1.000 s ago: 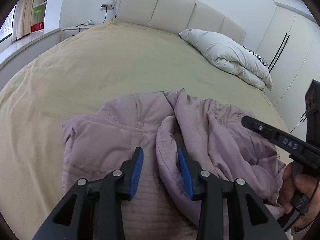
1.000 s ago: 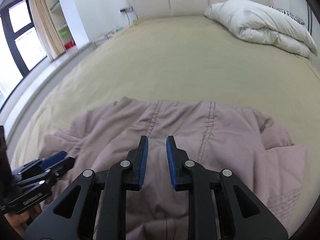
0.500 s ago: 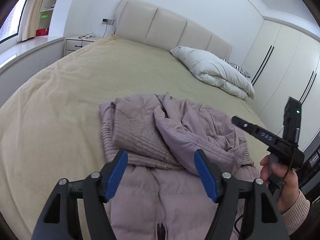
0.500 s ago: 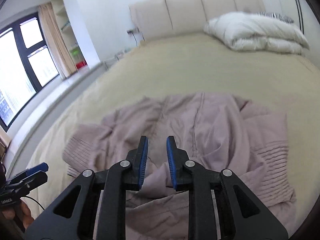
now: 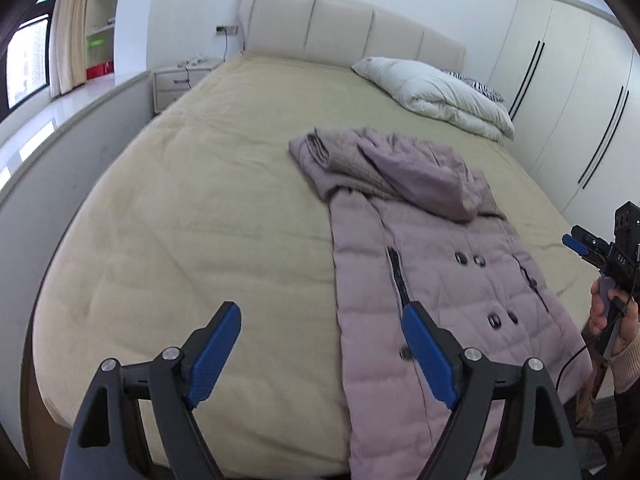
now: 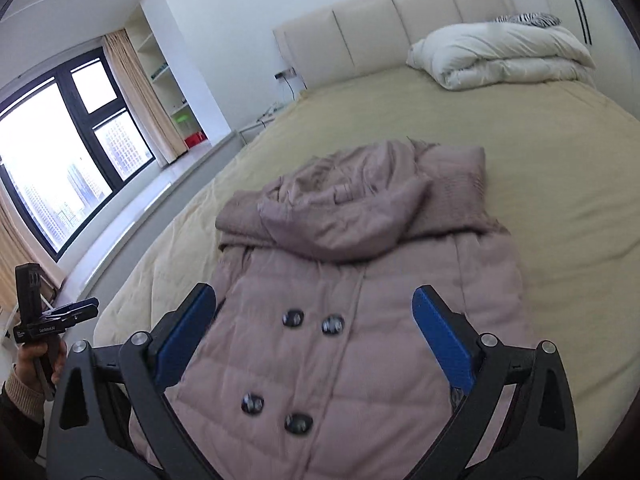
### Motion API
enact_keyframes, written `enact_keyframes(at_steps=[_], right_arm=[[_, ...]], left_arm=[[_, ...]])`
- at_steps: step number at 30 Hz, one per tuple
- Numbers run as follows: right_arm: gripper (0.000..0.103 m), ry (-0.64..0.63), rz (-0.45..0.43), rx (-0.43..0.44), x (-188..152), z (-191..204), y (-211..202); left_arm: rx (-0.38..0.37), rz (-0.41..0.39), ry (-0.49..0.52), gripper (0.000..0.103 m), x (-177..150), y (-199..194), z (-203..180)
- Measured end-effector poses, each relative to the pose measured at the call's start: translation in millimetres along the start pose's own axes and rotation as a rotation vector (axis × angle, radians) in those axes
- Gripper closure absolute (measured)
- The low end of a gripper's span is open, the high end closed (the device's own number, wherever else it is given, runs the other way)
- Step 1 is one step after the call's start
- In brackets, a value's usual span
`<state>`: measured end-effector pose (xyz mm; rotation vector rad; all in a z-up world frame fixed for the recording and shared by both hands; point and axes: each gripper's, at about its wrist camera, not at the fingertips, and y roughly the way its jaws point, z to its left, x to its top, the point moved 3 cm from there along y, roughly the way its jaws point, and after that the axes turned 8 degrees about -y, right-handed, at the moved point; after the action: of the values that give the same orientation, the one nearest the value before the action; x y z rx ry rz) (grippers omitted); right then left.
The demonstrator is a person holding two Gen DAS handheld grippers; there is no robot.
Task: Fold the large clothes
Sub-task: 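Lower both grippers to the coat hem and grasp it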
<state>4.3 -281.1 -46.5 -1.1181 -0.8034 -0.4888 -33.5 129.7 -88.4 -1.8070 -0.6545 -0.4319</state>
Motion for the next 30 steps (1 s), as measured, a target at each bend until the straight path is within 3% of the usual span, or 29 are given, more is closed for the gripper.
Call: enact_keyframes(at_steps=[2, 6, 10, 15, 19, 21, 24, 26, 28, 30], right_arm=[[0.003, 0.0, 0.059, -0.03, -32.0, -12.4, -24.3], [0.004, 0.05, 0.134, -0.049, -93.2, -37.3, -68.0], [0.007, 0.142, 0.192, -0.08, -139.6, -65.3, -94.6], [0.019, 0.238, 0.259, -0.107, -187.6, -88.6, -109.3], [0.021, 0.3, 0.248, -0.127, -198.4, -101.5, -130.5], [0.021, 0.31, 0.257, -0.174, -198.5, -108.0, -141.3], [0.021, 0.353, 0.225, -0.171, -197.7, -119.0, -156.7], [0.022, 0.354, 0.277, -0.159, -202.4, -122.0, -152.9], [0.028, 0.34, 0.341, -0.146, -209.6, -121.4, -143.0], [0.044, 0.351, 0.386, -0.111, -218.1, -119.9, -134.1]], left_arm=[[-0.044, 0.095, -0.001, 0.018, -31.1, 7.3, -0.2], [-0.048, 0.221, -0.008, 0.018, -86.1, 19.9, -4.2], [-0.081, 0.303, -0.056, 0.018, -113.3, 29.7, -3.0], [-0.111, 0.381, -0.079, 0.018, -133.4, 48.2, -7.8], [-0.194, 0.435, -0.189, 0.02, -141.2, 60.6, -3.5], [-0.21, 0.454, -0.206, 0.023, -145.3, 65.2, -2.3], [-0.225, 0.458, -0.221, 0.024, -146.5, 67.5, -0.1], [-0.238, 0.46, -0.229, 0.027, -146.2, 68.2, -0.8], [-0.252, 0.461, -0.22, 0.033, -145.7, 66.6, -3.5], [-0.256, 0.46, -0.208, 0.04, -145.6, 64.5, -6.0]])
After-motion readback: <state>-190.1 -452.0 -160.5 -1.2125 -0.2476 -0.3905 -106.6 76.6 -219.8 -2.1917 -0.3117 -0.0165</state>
